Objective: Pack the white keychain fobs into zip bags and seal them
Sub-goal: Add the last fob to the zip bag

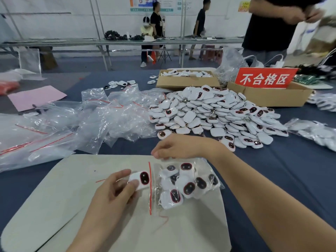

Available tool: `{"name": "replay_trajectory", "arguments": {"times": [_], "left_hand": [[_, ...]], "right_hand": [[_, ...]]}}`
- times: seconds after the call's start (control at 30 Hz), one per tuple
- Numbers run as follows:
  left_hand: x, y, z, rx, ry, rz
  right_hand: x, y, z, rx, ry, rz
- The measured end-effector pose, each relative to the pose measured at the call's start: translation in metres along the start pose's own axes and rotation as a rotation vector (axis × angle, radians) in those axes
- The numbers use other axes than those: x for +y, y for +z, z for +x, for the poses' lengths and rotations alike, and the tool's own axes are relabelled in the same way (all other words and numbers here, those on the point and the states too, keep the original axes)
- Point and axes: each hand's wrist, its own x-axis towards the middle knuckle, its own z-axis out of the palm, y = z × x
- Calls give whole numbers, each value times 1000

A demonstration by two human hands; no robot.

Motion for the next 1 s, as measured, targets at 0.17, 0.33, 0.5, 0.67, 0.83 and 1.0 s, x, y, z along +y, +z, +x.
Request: {"name": "replay_trajectory", "arguments": {"times": [0.17, 0.33, 0.5, 0.67, 0.83, 1.0], "left_hand": [[11, 2, -5, -52, 4, 194], [17, 6, -2, -70, 10, 408], [20, 18, 0, -88, 19, 367], [19, 30, 1, -124, -98, 207], [18, 33, -2, -243, -137, 266], [21, 27, -3, -247, -37, 259]], "right_hand": [[2, 12, 4, -34, 5, -24], [3, 15, 4, -11, -12, -27], [1, 14, 2, -11, 3, -3], [-2, 13, 2, 8, -17, 20], [-2, 17, 4, 17, -23, 56], [2, 14, 2, 22, -28, 131]]}}
